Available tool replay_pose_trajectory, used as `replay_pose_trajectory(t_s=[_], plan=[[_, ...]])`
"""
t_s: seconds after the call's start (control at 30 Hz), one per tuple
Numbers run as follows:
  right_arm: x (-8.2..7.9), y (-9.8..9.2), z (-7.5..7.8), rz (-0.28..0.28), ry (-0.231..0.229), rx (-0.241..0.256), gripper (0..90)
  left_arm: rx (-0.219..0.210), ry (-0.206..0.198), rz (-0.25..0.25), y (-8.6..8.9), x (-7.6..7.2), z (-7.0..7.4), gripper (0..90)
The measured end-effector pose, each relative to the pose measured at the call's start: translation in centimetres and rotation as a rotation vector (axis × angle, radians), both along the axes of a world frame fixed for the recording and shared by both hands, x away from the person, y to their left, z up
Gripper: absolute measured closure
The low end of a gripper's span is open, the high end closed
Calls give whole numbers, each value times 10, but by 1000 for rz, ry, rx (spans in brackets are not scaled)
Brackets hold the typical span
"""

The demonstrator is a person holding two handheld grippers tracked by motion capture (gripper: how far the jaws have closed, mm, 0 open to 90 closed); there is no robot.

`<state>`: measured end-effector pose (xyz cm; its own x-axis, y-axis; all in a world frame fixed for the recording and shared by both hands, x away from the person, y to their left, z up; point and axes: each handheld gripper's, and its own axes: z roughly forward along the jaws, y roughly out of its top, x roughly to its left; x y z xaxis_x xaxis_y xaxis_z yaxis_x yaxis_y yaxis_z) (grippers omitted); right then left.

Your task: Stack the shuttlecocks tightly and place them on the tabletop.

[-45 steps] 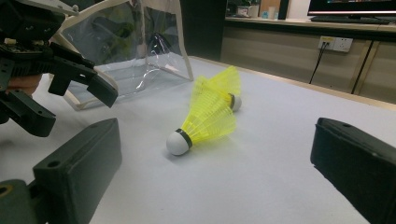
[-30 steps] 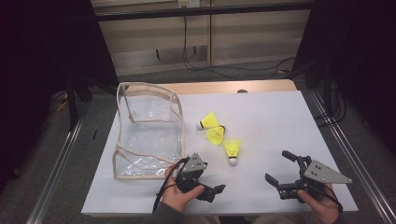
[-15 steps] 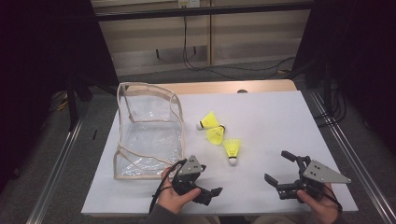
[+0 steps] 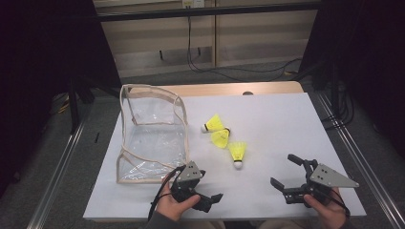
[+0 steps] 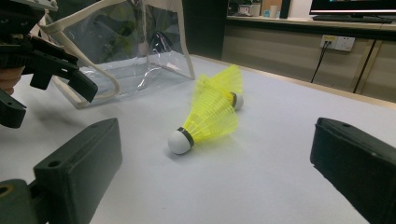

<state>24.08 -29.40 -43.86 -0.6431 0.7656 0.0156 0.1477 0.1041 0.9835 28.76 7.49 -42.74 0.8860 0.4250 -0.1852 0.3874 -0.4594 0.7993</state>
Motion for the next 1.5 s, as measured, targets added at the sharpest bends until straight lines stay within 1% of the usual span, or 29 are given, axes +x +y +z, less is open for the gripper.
replay_pose_trajectory(t_s=[0.07,0.17,0.3,0.67,0.77,0.87,1.0,1.27,1.33,1.5], plan=[[0,0,0,1,0,0,15,4,3,3,2,-1,0,49],[0,0,0,0,0,-1,15,-6,12,21,7,0,-1,48],[0,0,0,3,-2,-1,15,-16,5,38,12,0,-1,46],[0,0,0,1,-1,0,15,-14,18,23,21,0,0,58],[0,0,0,1,-1,-1,15,-24,23,25,23,0,0,59],[0,0,0,1,-1,0,15,-27,23,27,25,0,0,61],[0,0,0,1,-2,0,15,-19,23,22,27,-1,1,61],[0,0,0,4,-2,2,15,-31,22,18,30,-2,1,68],[0,0,0,2,-2,0,15,-28,20,17,31,-2,1,68],[0,0,0,3,-2,0,15,-33,22,16,30,-2,0,65]])
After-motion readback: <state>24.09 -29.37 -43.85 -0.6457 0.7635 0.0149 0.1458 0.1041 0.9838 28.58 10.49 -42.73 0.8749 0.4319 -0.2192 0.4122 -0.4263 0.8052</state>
